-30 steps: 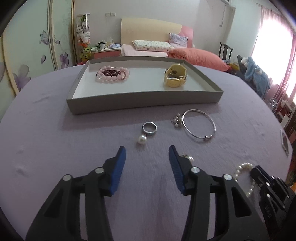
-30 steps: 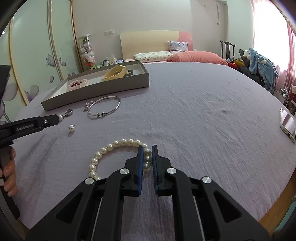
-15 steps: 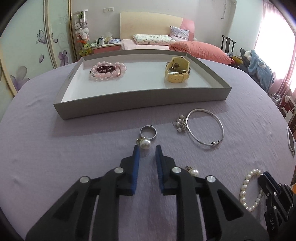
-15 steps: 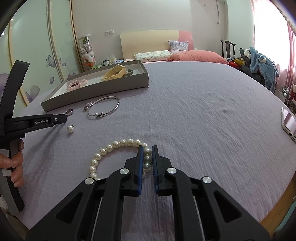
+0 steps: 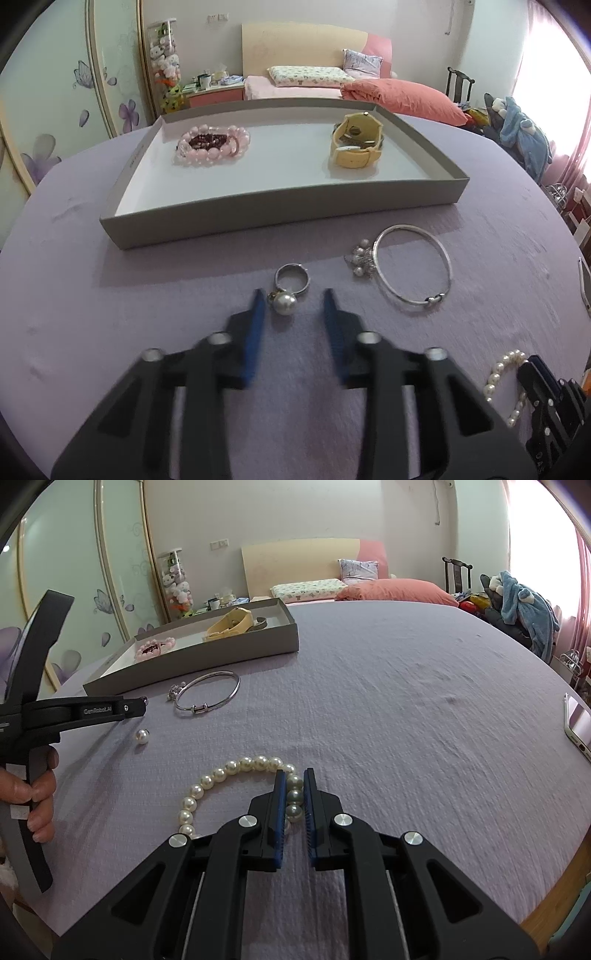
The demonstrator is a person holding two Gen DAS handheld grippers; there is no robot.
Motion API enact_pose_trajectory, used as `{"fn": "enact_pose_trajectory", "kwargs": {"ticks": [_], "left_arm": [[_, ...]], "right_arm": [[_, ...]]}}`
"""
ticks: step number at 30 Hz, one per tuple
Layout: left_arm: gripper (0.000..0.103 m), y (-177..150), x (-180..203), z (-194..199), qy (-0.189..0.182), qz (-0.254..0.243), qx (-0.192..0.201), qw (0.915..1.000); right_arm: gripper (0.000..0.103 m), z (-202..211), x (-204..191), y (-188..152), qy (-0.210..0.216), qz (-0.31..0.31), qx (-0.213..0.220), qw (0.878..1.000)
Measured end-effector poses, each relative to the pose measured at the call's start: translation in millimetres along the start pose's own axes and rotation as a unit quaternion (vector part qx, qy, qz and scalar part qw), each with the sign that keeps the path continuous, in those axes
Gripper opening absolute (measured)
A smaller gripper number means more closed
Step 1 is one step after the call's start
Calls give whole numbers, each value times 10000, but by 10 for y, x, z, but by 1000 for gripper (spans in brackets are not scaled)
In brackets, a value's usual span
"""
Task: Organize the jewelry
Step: 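Grasp the pearl bracelet with the right tool while the left tool grasps a pearl earring, then lift the pearl bracelet and pearl earring and carry both over the tray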
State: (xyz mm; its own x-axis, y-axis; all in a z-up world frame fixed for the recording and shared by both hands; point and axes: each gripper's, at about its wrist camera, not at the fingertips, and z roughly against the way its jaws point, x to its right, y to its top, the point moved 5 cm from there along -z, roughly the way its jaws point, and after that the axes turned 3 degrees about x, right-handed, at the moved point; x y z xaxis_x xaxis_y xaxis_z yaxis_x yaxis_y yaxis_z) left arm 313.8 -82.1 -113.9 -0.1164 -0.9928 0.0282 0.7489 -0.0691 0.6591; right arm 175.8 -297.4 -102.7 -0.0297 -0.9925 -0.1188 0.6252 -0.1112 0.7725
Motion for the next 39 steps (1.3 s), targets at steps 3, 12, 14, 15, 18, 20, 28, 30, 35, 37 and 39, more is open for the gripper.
{"fn": "enact_pose_trajectory", "kwargs": {"ticks": [3, 12, 14, 15, 18, 20, 28, 30, 35, 37, 39], "left_arm": [[14, -13, -51, 11, -105, 87, 0, 9999], [14, -133, -246, 315, -251, 299, 267, 9989], [14, -169, -302, 403, -257, 341, 362, 9984], [14, -202, -339, 466, -251, 368, 426, 9981], [14, -289, -407, 592, -261, 434, 532, 9973], [14, -347, -443, 660, -243, 467, 591, 9969], [14, -474, -521, 935, -320, 619, 954, 9930], [14, -485, -529, 997, -314, 614, 1066, 9919], [14, -529, -527, 1169, -302, 603, 1324, 9889], [14, -537, -532, 1222, -293, 601, 1399, 9879], [14, -562, -534, 1260, -289, 614, 1442, 9872]], "right_arm": [[10, 2, -2, -1, -2, 4, 3, 10000], [10, 15, 28, 4, 252, -150, -18, 9996], [10, 22, 30, 13, 308, -195, 0, 9993], [10, 33, 24, 24, 342, -205, 27, 9992], [10, 73, -2, 60, 373, -166, 133, 9991], [10, 101, -20, 94, 423, -159, 201, 9988], [10, 240, -115, 251, 617, -68, 516, 9967], [10, 270, -141, 283, 647, -28, 580, 9962], [10, 329, -205, 343, 722, 26, 705, 9949], [10, 360, -230, 372, 741, 62, 764, 9943], [10, 400, -254, 409, 756, 95, 844, 9935]]}}
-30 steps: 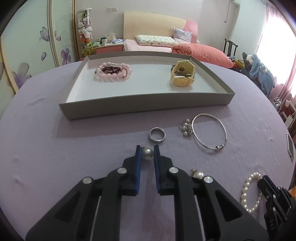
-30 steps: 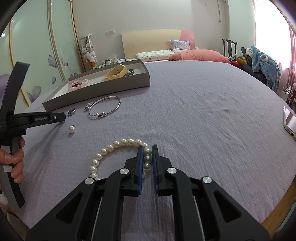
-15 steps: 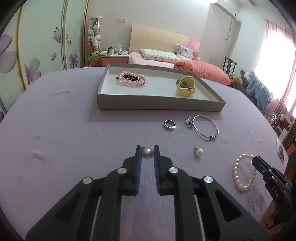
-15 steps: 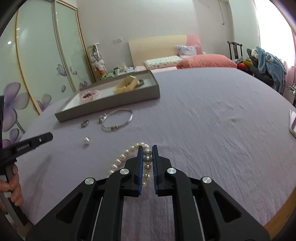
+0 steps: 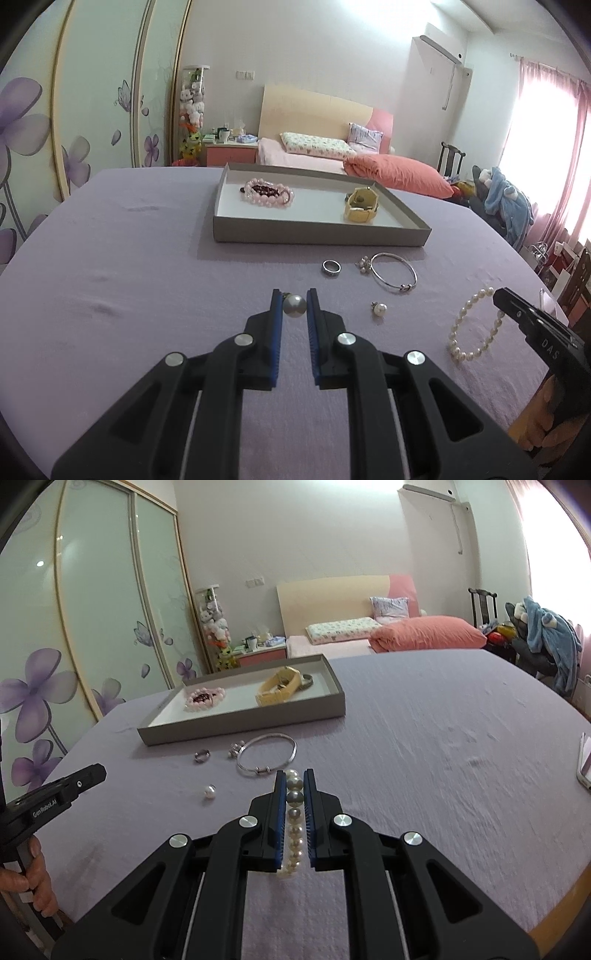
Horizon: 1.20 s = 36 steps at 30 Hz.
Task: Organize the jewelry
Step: 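Lift the pearl bracelet and pearl earring and carry both over the tray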
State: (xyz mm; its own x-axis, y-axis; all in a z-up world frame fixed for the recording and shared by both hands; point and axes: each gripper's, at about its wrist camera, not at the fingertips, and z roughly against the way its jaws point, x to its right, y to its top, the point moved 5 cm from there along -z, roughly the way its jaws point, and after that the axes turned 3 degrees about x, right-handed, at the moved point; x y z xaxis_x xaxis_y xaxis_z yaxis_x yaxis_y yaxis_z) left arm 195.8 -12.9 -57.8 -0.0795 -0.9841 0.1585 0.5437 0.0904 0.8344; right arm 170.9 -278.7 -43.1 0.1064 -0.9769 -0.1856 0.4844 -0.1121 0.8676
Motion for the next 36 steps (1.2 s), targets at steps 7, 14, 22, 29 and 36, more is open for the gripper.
{"fn": "enact_pose_trajectory", "kwargs": {"ticks": [7, 14, 22, 29, 36], "left_arm": [[14, 18, -27, 86, 119, 1, 126, 9998], [14, 48, -65, 146, 421, -141, 300, 9986], [14, 68, -92, 154, 477, -150, 336, 9982], [14, 73, -96, 154, 468, -147, 347, 9982], [14, 92, -88, 177, 447, -126, 384, 9982]], "right_arm": [[10, 62, -41, 128, -13, 94, 213, 9997], [10, 60, -74, 193, -30, 110, 293, 9995], [10, 60, -125, 225, 27, 154, 297, 9994], [10, 52, -153, 246, 57, 186, 321, 9993], [10, 58, -181, 286, 83, 225, 378, 9990]]}}
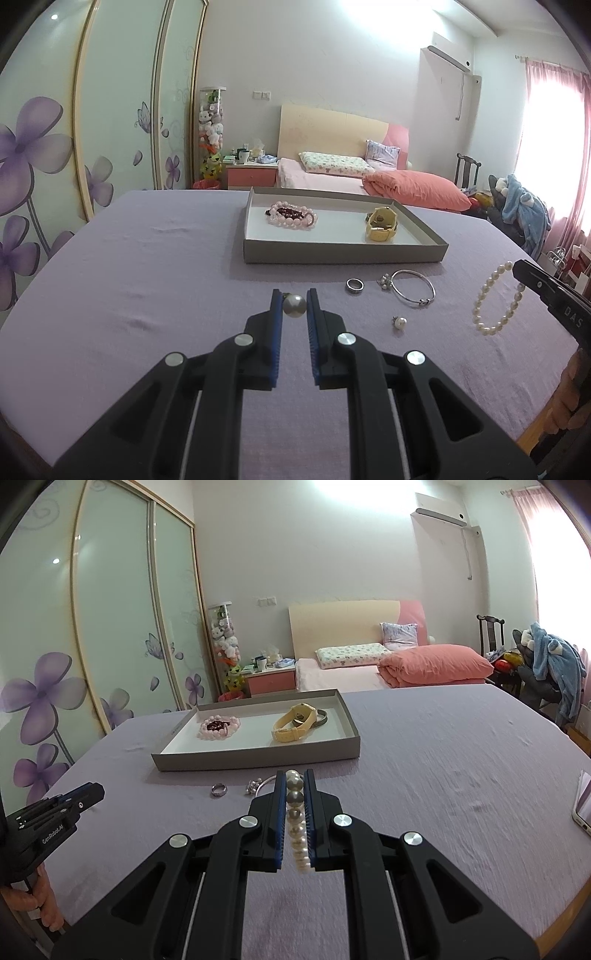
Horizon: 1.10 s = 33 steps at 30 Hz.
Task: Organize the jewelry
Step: 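Lift the pearl bracelet and pearl earring and carry both over the tray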
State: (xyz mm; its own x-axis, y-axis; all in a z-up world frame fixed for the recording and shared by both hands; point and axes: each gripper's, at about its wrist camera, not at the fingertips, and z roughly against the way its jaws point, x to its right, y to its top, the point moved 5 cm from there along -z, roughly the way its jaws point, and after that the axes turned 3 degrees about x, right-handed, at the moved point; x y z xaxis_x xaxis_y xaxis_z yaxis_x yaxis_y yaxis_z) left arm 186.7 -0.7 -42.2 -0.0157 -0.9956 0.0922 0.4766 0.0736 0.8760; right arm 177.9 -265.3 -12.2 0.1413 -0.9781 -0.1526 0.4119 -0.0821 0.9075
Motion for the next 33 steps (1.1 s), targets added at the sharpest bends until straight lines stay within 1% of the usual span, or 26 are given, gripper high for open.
{"fn": "enact_pose_trajectory", "kwargs": {"ticks": [4, 9, 14, 18, 24, 27, 33], "left_arm": [[14, 33, 19, 10, -32, -2, 42, 10000], [14, 164, 56, 1, -27, -91, 187, 9998], [14, 456, 85, -45, 12, -176, 479, 9987], [14, 734, 81, -170, 133, -262, 747, 9968], [14, 1124, 46, -556, 216, -187, 875, 9958], [14, 1261, 53, -786, 277, -177, 900, 9954], [14, 1510, 94, -1238, 286, -164, 954, 9949]], "right_arm": [[10, -22, -24, 60, 10, 37, 61, 10000], [10, -73, -69, 262, 1, 184, 269, 9995], [10, -190, -107, 542, -3, 246, 537, 9983], [10, -319, -142, 746, -5, 271, 730, 9970], [10, -661, -172, 1020, -26, 276, 859, 9959], [10, -887, -191, 1102, -15, 271, 836, 9961], [10, -1370, -232, 1216, 58, 232, 725, 9971]]}}
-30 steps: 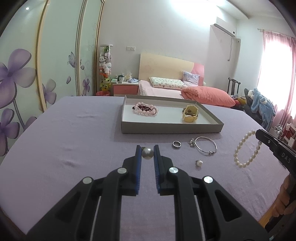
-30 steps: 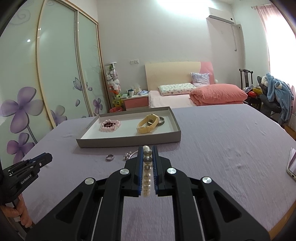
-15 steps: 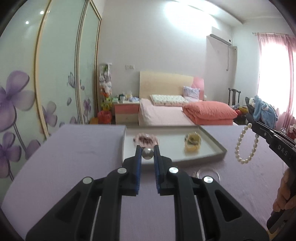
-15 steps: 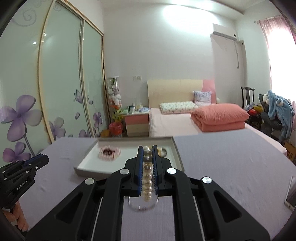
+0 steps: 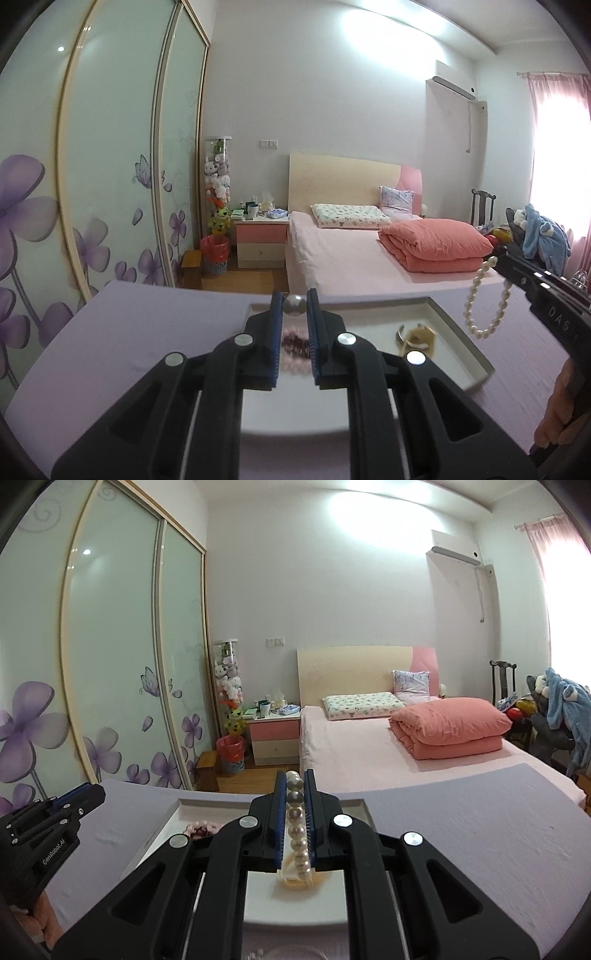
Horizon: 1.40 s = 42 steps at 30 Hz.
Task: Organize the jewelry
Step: 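Lift the pearl bracelet and pearl earring and carry both over the tray, then open both tools to release the pearl bracelet and earring into the tray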
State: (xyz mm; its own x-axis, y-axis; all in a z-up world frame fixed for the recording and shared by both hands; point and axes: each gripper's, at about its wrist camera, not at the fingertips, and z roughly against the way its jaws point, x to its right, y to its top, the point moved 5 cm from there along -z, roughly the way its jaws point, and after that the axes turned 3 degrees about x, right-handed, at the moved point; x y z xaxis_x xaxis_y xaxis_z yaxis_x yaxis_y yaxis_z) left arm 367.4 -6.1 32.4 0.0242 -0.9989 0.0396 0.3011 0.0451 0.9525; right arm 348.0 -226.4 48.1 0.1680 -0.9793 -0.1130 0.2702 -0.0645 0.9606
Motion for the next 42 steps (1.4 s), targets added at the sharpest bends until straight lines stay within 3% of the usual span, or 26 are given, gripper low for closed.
{"fn": "enact_pose_trajectory", "kwargs": {"ticks": [11, 25, 27, 29, 39, 40, 41, 42], "left_arm": [[14, -106, 113, -802, -94, -21, -267, 9996], [14, -346, 95, -1130, -136, -28, -579, 9982], [15, -367, 99, -1144, -134, -24, -601, 9981], [16, -388, 103, -1150, -134, -21, -622, 9980], [16, -470, 149, -1179, -140, -64, -722, 9973], [20, -463, 142, -1196, -135, -72, -739, 9971], [33, -463, 142, -1202, -121, -75, -744, 9971], [39, -461, 133, -1199, -82, -73, -725, 9973]], "right_arm": [[10, -656, -78, -259, 55, 0, -487, 9988], [11, -900, -56, -432, 36, -69, -905, 9959], [19, -899, -62, -455, 39, -72, -921, 9957], [37, -873, -45, -461, 27, -104, -888, 9960], [38, -835, -64, -472, 8, 1, -848, 9964], [38, -834, -63, -473, 2, 4, -850, 9964], [38, -832, -58, -478, 0, -2, -853, 9964], [38, -826, -52, -488, -1, -8, -851, 9964]]}}
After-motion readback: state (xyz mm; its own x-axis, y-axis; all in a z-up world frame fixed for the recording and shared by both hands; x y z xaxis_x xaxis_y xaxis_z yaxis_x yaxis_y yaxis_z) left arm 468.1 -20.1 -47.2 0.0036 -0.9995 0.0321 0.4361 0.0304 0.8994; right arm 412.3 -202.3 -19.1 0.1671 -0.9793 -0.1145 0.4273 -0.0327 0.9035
